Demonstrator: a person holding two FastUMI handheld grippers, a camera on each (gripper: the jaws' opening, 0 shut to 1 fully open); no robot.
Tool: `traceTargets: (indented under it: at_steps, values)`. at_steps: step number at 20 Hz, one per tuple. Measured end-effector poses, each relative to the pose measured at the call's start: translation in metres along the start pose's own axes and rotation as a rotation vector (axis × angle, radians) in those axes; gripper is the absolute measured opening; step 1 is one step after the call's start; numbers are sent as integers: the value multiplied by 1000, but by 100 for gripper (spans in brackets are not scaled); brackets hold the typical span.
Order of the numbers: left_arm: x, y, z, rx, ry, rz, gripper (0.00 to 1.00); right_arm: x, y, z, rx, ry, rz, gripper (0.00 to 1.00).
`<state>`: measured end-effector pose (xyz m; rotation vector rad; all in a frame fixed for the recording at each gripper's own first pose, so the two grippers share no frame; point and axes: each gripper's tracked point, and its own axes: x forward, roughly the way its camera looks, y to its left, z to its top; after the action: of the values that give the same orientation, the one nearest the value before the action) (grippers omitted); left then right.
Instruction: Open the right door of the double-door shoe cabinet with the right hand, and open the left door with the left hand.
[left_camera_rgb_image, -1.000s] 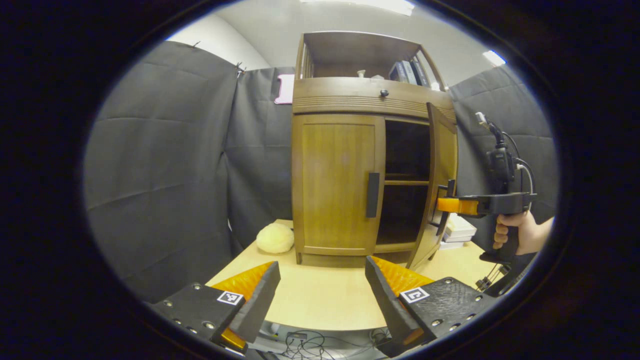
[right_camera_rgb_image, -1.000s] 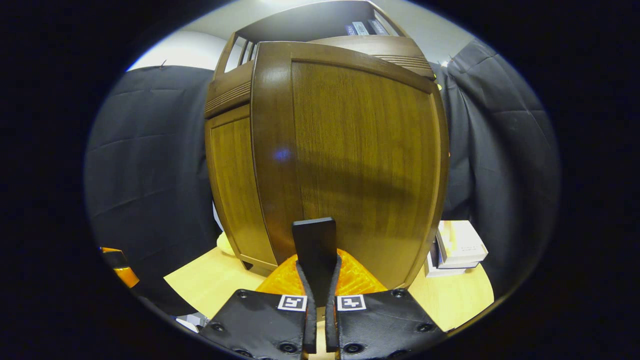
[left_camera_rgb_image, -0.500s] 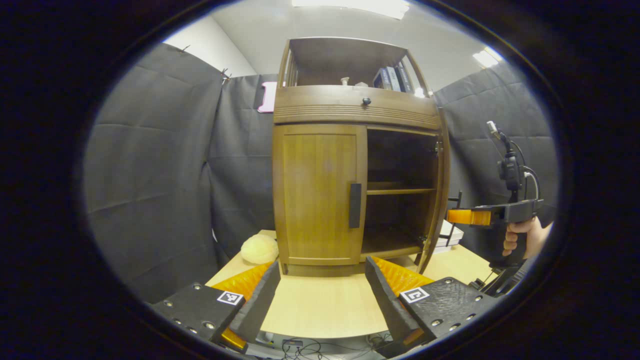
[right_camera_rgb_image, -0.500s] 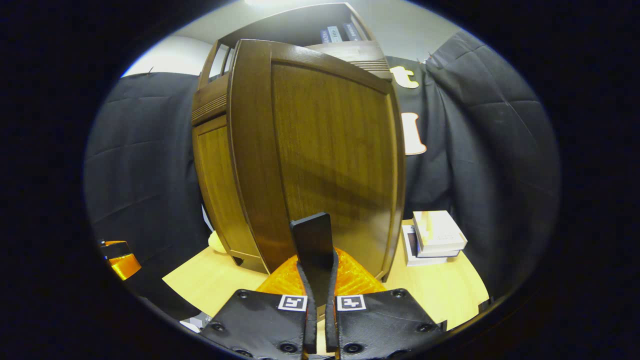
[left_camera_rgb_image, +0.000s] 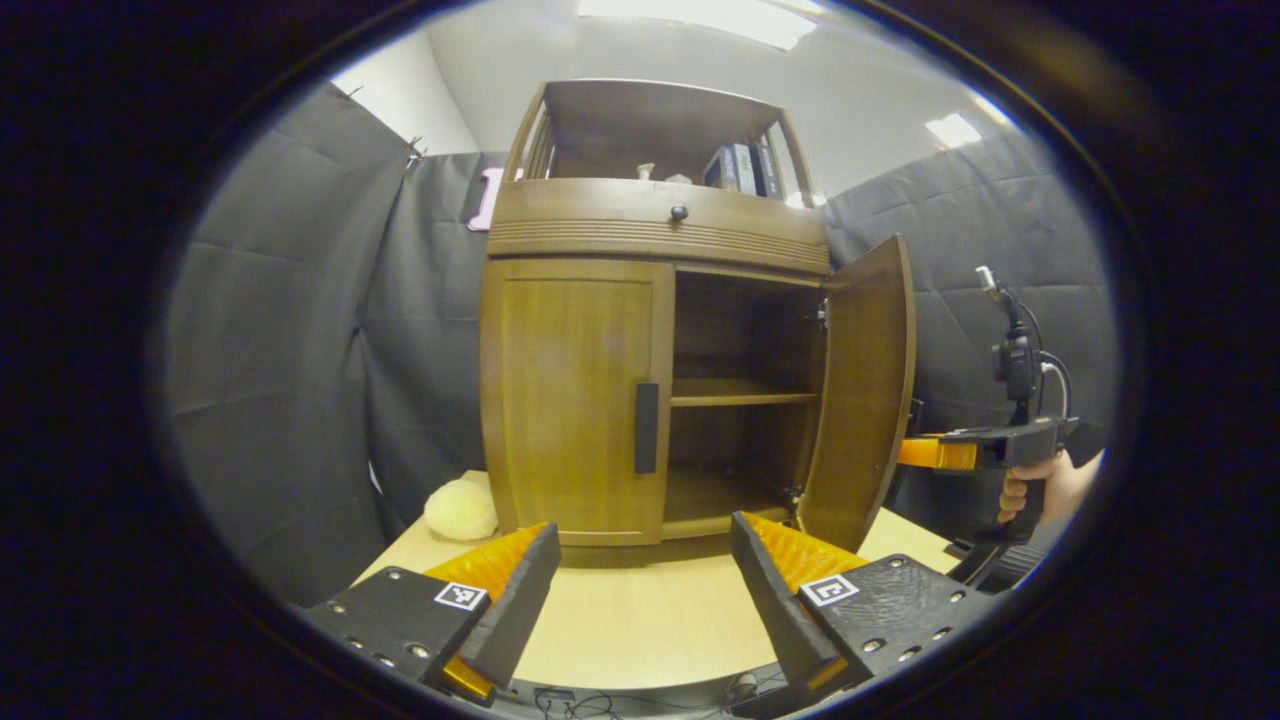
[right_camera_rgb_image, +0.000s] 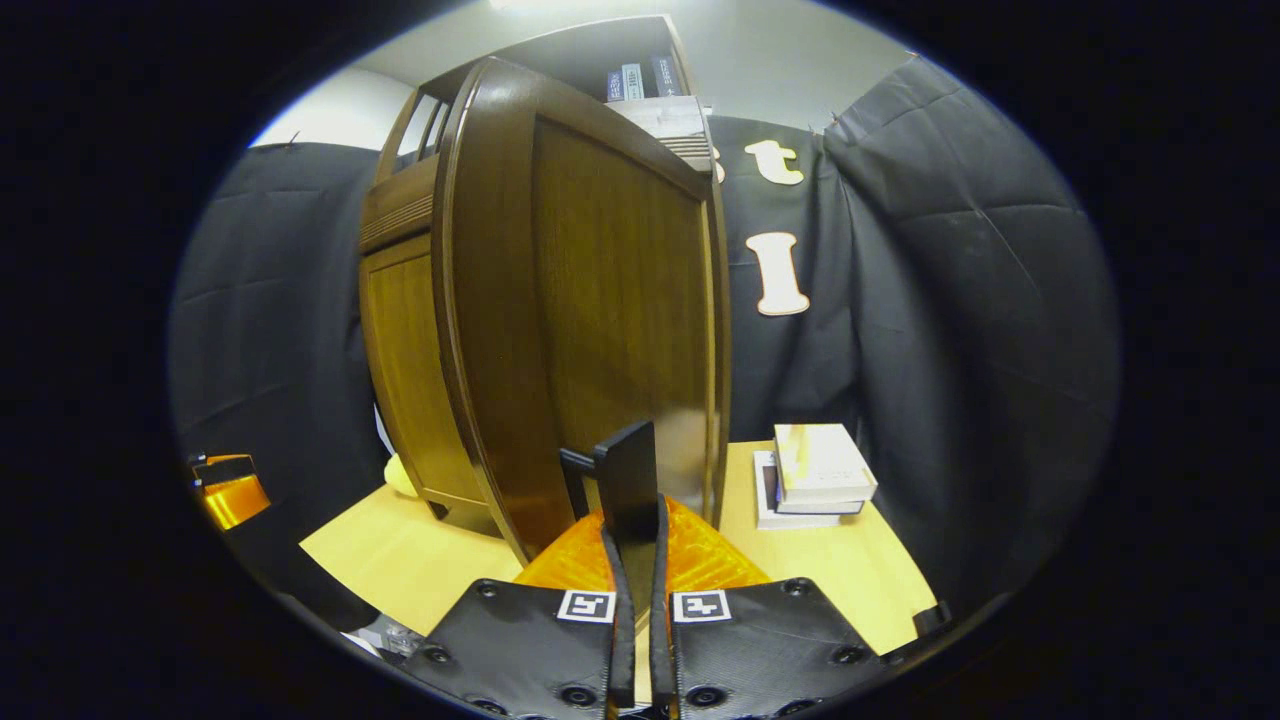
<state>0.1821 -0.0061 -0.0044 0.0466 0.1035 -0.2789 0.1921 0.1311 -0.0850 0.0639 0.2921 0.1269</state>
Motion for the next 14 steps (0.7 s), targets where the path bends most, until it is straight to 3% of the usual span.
traceTargets:
  at_steps: [3, 5, 7, 14]
  values:
    - [13, 7, 11, 9, -21, -15, 100, -3, -7, 0, 19, 4, -13, 10]
    - [21, 7, 13, 11, -28, 4, 100, -3, -12, 2, 19, 1, -14, 5]
    - [29, 3, 13, 6, -24, 24, 100, -5, -19, 2, 35, 2, -6, 7]
    - [40, -52, 48, -98, -88, 22, 100, -1, -65, 6, 82, 15, 46, 6]
